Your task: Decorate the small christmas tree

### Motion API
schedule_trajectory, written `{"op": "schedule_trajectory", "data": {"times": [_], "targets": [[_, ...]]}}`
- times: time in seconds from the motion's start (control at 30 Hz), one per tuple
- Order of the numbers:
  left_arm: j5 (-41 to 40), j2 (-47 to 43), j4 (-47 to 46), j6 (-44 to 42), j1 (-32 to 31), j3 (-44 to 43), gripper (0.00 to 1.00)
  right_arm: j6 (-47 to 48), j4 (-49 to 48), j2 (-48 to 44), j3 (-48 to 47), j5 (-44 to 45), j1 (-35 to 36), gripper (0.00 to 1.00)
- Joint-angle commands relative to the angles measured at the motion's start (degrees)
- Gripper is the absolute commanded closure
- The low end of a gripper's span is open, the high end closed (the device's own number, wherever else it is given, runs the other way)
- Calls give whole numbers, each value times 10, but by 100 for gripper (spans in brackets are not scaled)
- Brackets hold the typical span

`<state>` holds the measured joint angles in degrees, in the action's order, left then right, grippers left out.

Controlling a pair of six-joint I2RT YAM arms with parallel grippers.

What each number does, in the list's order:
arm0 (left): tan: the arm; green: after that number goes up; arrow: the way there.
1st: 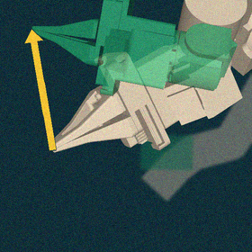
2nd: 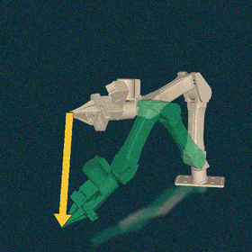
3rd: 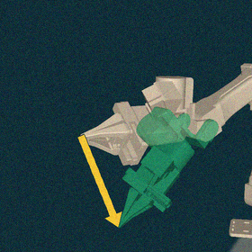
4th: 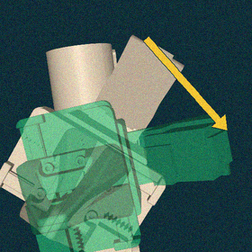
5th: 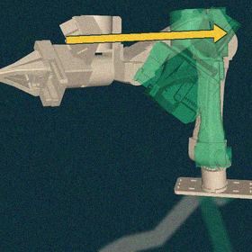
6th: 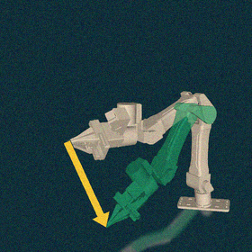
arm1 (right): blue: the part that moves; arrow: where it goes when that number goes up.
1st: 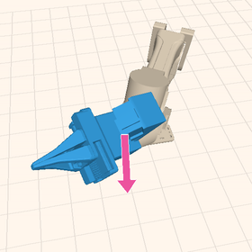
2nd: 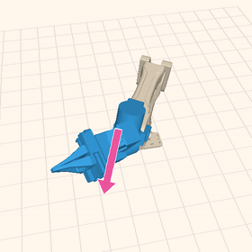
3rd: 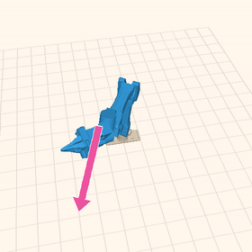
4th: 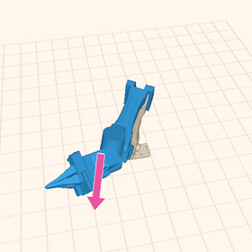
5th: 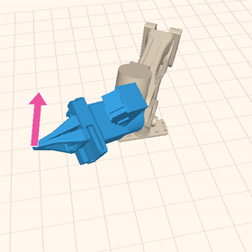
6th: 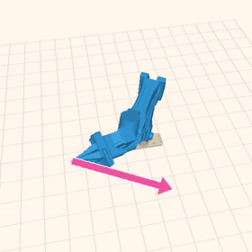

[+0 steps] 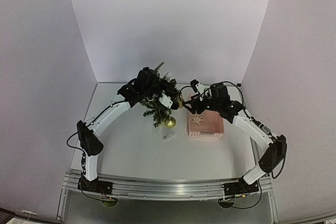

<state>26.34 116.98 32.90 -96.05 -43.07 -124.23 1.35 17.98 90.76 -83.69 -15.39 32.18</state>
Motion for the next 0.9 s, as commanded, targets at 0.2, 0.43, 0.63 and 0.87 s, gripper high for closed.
{"op": "schedule_trajectory", "data": {"times": [0.2,0.43,0.63,0.87], "targets": [[11,-26,-7,-5,4,21,100,-9,-9,11,-44,-57,1,33],[21,-32,-23,-6,3,33,100,-23,-34,21,-59,-91,1,41],[27,-34,-37,-5,2,41,100,-36,-37,32,-64,-82,1,41],[26,-37,-48,-3,2,50,100,-47,-40,44,-75,-86,2,44]]}}
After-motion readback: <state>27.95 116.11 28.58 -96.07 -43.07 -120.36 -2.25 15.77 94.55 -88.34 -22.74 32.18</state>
